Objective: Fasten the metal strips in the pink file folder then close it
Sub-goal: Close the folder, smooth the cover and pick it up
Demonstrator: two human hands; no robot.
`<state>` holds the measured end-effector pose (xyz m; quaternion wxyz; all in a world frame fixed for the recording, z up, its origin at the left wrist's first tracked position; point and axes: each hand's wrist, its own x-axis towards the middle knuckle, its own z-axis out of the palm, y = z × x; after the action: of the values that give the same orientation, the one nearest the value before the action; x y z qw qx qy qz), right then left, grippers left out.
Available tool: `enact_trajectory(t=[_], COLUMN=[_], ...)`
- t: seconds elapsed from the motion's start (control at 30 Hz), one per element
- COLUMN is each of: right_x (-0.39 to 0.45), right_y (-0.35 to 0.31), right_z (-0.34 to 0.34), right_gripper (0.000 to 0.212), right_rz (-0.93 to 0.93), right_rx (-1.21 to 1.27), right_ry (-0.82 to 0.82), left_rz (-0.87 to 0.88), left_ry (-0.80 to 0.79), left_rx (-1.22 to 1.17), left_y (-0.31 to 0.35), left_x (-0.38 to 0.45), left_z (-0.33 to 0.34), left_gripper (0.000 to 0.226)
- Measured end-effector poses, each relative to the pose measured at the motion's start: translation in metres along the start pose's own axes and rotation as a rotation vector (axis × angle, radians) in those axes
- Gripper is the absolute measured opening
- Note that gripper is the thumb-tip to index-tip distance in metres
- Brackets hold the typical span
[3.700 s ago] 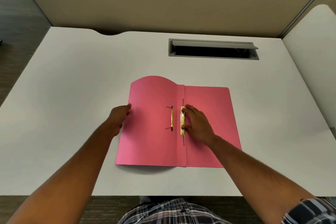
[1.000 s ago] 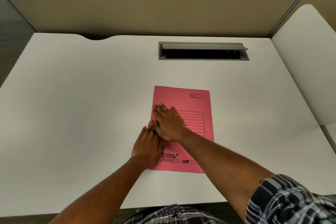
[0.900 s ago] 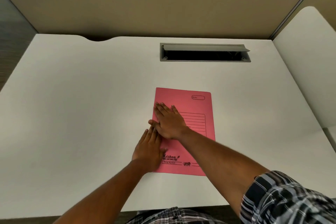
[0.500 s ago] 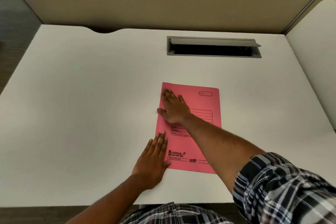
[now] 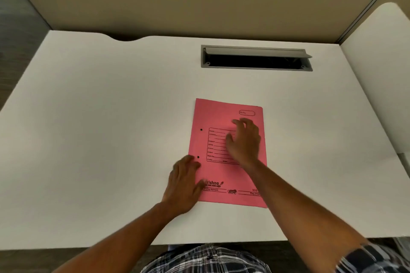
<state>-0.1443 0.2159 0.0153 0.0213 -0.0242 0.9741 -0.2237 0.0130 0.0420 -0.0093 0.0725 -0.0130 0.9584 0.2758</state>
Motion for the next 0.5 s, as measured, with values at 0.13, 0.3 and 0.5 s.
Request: enact_trajectory(t=[0.13, 0.3, 0.5], right_x=[-0.022, -0.028, -0.019], right_y=[0.025, 0.036, 0.04], right_z=[-0.008, -0.012, -0.02], right_gripper=[0.066, 0.073, 0.062], right_rz=[0.397, 0.514, 0.578], right_rx=[-0.001, 0.042, 0.224], right_ry=[0.03, -0.008, -0.073], left_rz=[-0.355, -0.579, -0.72], left_ry=[0.165, 0.15, 0.055], left_rx=[-0.174, -0.359, -0.633], left_y=[0.015, 0.02, 0.011], left_x=[0.032, 0.059, 0.078], left_z=[-0.01, -0.017, -0.035], left_gripper=[0.058, 0.063, 0.02])
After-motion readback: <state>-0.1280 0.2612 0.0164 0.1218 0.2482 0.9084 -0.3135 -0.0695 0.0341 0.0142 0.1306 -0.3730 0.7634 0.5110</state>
